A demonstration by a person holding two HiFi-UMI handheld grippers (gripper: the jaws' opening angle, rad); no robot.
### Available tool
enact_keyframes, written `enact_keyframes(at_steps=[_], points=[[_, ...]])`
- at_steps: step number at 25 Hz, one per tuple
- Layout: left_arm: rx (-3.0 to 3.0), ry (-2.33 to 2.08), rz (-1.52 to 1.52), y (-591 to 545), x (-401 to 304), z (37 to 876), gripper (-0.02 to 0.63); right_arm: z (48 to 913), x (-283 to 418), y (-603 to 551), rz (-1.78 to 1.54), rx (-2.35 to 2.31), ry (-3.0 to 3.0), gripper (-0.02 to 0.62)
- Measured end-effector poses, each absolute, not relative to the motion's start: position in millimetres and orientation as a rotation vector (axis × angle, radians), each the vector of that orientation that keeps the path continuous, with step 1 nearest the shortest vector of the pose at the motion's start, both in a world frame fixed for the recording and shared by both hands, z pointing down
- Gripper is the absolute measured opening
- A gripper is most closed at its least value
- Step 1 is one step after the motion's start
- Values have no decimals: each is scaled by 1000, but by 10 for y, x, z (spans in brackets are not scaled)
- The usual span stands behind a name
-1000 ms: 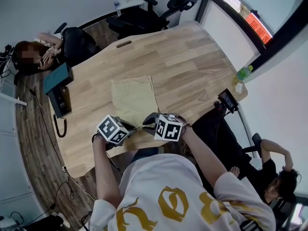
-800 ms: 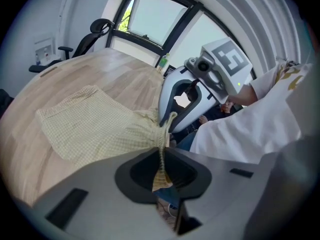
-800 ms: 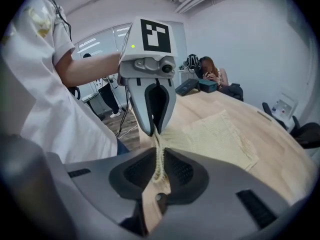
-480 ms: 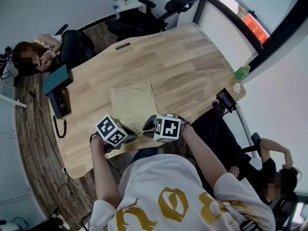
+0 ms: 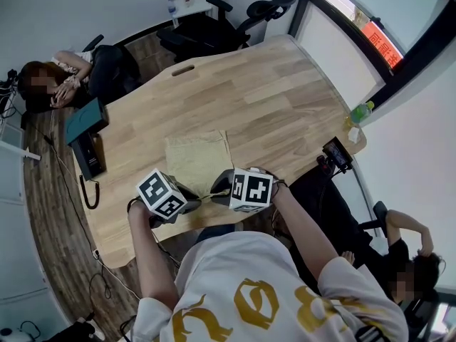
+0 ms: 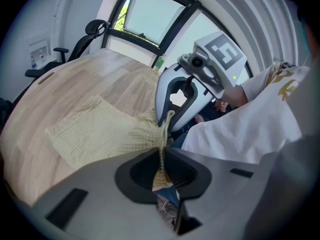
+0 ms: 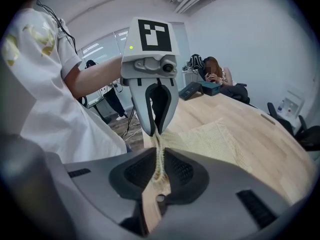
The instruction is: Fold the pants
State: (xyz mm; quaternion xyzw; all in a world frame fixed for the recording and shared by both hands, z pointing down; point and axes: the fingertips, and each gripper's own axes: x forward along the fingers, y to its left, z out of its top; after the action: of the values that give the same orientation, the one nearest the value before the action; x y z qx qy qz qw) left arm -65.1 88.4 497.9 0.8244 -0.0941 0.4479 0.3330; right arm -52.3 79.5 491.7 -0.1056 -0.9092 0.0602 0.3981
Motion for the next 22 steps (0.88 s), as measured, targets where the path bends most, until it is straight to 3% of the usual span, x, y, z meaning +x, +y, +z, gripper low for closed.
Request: enact_keyframes(at_steps=[22], points=[[2203, -333, 1302, -258, -931, 4887, 42, 4814, -767, -296, 91, -234, -2350, 51]])
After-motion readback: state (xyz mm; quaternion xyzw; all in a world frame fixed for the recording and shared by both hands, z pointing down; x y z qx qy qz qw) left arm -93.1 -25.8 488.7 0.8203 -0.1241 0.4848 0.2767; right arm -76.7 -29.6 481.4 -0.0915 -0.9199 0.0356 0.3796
